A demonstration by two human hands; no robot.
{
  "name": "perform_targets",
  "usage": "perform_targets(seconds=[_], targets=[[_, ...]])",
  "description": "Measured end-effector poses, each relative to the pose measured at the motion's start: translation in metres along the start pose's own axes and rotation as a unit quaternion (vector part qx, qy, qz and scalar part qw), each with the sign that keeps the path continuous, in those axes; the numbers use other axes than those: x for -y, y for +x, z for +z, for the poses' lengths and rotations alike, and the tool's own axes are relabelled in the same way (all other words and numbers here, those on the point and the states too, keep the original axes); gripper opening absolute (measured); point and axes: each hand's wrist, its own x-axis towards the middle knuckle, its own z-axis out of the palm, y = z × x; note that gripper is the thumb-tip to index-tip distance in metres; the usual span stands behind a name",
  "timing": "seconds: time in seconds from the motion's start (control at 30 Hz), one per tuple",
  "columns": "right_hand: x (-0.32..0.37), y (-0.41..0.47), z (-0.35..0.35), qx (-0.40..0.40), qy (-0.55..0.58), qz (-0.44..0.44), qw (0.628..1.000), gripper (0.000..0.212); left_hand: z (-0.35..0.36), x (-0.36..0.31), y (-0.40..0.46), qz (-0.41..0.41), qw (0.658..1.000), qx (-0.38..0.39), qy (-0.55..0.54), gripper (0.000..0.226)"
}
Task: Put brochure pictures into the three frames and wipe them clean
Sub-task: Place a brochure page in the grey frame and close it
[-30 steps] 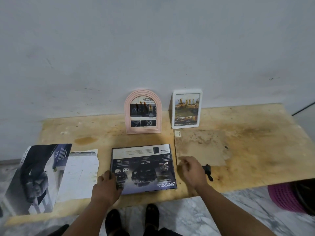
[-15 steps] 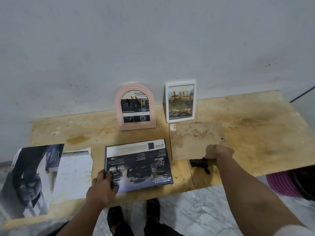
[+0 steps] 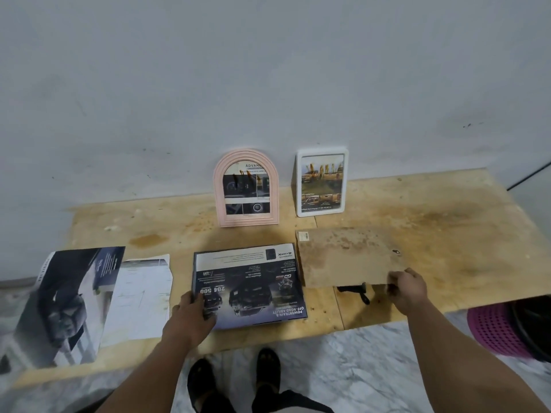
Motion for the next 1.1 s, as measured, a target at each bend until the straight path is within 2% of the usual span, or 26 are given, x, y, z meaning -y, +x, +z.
perform_targets(seconds=[0.1,0.33,0.5,0.67,0.8,0.87,0.93,1.1], targets=[[-0.008,-0.019,0.006,0.041,-0.012,-0.032,0.999,0.054,0.001,0.004,-0.001,-0.002,0.999,-0.01,-0.037,0.07],[-0.046,-0.054,0.054,0.153,-0.048,-0.038,0.986,0.021,0.004,0.013,-0.006,-0.004,0.991,-0.046,-0.129,0.045],[-0.078,-0.08,0.1,0.196,-0.069,-0.019,0.978,0.015,0.012,0.025,-0.007,-0.018,0.996,0.002,-0.092,0.059],[-0.109,-0.097,0.129,0.203,-0.108,-0.019,0.973,0.036,0.017,0.025,-0.006,-0.017,0.997,0.005,-0.081,0.058],[-0.119,-0.109,0.131,0.186,-0.14,-0.092,0.968,0.036,0.019,0.028,-0.004,-0.01,0.997,0.015,-0.071,0.062],[-0.12,-0.114,0.128,0.179,-0.162,-0.144,0.96,0.054,0.019,0.03,-0.003,-0.006,0.997,0.018,-0.075,0.062],[-0.122,-0.116,0.124,0.183,-0.172,-0.16,0.955,0.075,0.019,0.031,-0.003,-0.004,0.996,0.016,-0.087,0.064],[-0.128,-0.108,0.122,0.196,-0.237,-0.175,0.935,0.084,0.015,0.036,-0.004,0.001,0.993,0.014,-0.121,0.068]])
